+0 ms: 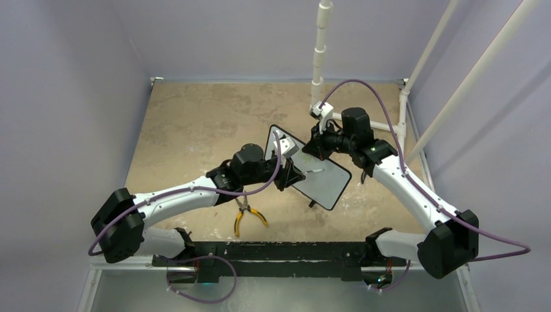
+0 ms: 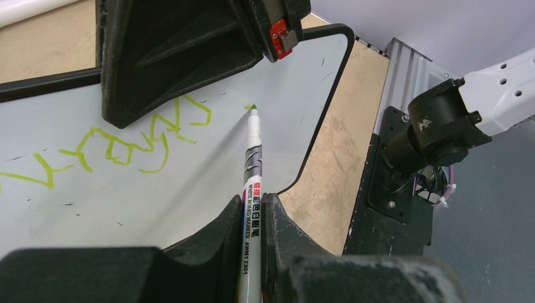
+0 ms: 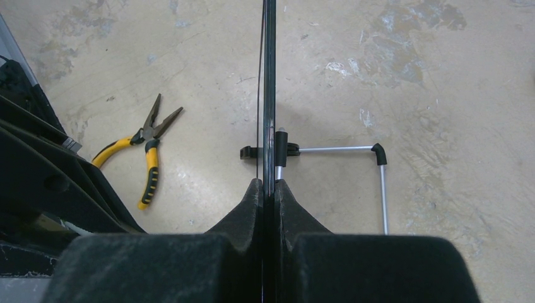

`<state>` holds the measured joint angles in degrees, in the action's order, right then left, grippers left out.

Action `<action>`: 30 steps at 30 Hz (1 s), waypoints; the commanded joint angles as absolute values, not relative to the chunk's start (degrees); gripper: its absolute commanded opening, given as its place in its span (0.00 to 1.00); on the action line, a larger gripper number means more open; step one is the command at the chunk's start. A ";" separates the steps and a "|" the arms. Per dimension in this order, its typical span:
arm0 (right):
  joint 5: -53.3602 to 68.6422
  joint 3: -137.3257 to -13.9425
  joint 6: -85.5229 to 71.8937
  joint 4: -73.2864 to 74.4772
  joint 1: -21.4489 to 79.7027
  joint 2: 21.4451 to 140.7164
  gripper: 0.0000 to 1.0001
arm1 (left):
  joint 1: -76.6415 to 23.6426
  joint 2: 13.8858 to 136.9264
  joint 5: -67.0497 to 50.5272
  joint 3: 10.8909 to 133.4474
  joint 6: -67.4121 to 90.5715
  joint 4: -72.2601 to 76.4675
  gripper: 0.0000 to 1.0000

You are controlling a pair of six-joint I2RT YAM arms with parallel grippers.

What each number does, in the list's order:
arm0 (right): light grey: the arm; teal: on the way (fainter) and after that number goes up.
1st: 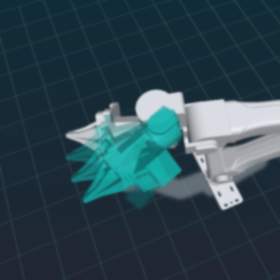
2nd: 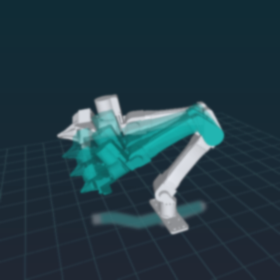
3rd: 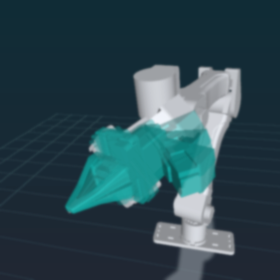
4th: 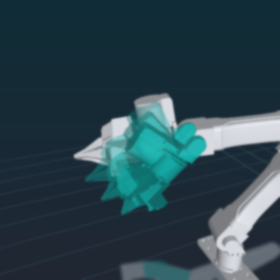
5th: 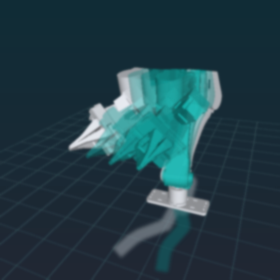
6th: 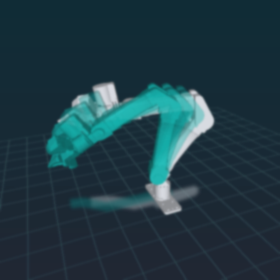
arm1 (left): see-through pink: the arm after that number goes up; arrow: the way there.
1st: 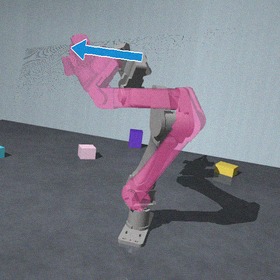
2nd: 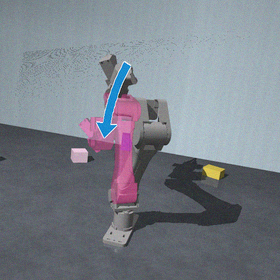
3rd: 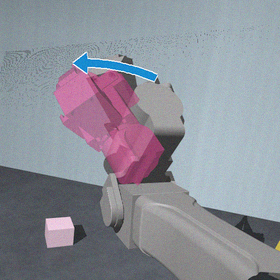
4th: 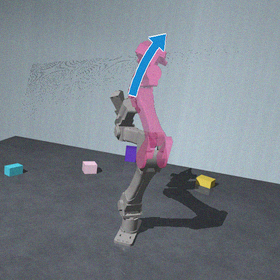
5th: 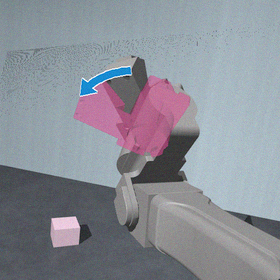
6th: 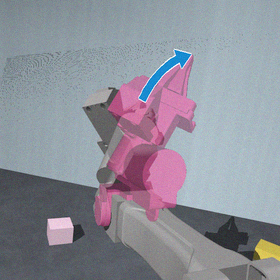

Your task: Write a sentence on the whiteboard

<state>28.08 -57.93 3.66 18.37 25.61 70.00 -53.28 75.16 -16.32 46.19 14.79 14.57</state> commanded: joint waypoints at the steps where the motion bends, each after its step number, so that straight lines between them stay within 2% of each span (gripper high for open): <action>1: 29.90 -57.57 3.25 17.70 26.45 68.91 0.00 | -53.48 76.38 -15.52 49.22 16.15 18.13 0.00; 7: 29.80 -57.57 3.25 17.69 26.44 68.82 0.00 | -53.98 77.16 -16.09 49.60 16.70 18.94 0.00; 16: 29.71 -57.57 3.25 17.79 26.45 68.72 0.00 | -53.97 72.15 -15.94 48.09 17.78 18.95 0.00; 30: 29.62 -57.62 3.25 17.79 26.50 68.73 0.00 | -53.97 75.32 -13.73 48.76 16.70 16.30 0.00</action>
<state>28.03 -57.87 3.66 18.37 25.87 69.80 -54.08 74.54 -14.90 47.20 16.97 15.86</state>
